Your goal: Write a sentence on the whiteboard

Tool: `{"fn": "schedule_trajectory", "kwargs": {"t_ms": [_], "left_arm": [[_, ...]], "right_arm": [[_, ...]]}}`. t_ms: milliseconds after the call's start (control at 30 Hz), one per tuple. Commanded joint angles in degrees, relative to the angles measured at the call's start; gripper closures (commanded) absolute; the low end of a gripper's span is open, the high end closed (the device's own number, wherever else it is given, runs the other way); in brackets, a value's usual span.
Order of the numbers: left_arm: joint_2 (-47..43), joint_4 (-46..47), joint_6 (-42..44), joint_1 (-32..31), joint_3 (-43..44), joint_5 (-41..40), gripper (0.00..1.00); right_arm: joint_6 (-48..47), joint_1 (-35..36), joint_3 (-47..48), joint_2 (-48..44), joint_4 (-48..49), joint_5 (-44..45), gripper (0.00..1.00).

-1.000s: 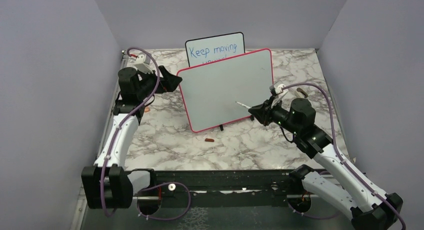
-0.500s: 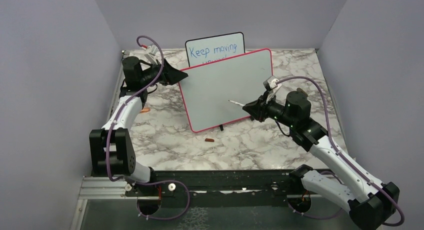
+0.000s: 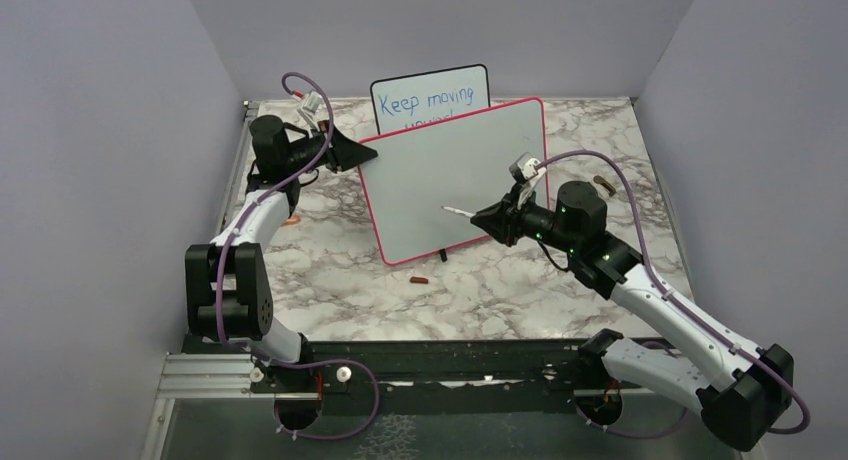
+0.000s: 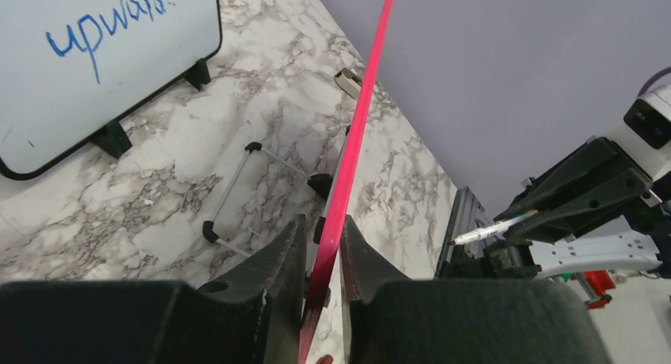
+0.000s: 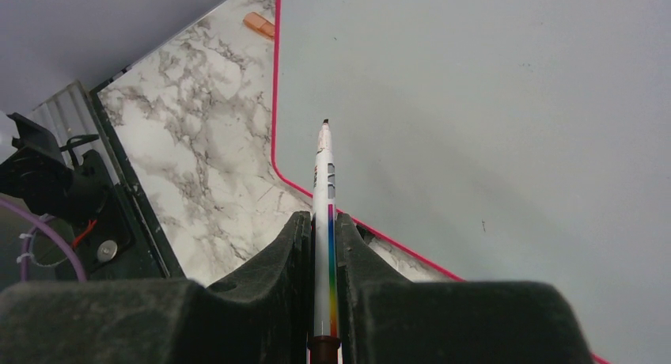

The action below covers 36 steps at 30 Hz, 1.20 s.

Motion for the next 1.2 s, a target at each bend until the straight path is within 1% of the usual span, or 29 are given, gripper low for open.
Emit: {"fn": "schedule_trajectory", "kwargs": {"t_ms": [0,33,133,400,667,800,1000,1167], "left_arm": [[0.0,5.8,-1.5,-1.2,-2.4,2.8,0.83],[0.1,6.2,-1.6,-1.2,-2.9,2.8,0.85],[0.0,8.3,-1.7,-3.9,-4.8,2.8,0.92],[-2.2,12.5,-0.8,-6.7,-9.8,1.4,1.0],[-4.4,13.1,1.1,-8.1,-13.5,-1.2,1.0],[-4.6,13.2,2.2,-8.1,-13.7,-2.2,1.0],[-3.4,13.2,2.3,-8.0,-13.5,-3.1,1.0],[-3.0,13.1,2.4,-7.9,-13.5,-3.4,1.0]], "right_arm": [[-0.3,1.6,2.1,0.1,2.9,2.6,0.99],[-0.4,2.0,2.1,0.0,2.7,3.1,0.99],[-0.9,3.2,2.2,-0.3,2.2,4.9,0.99],[-1.7,4.8,1.9,-2.2,0.5,7.8,0.99],[-3.2,7.5,4.1,-2.1,-2.2,13.3,0.99],[-4.5,11.3,7.1,0.0,-4.5,19.0,0.99],[-6.0,18.4,10.3,3.8,-4.3,31.5,0.99],[-4.9,19.6,13.8,7.5,-4.6,33.2,0.99]]}}
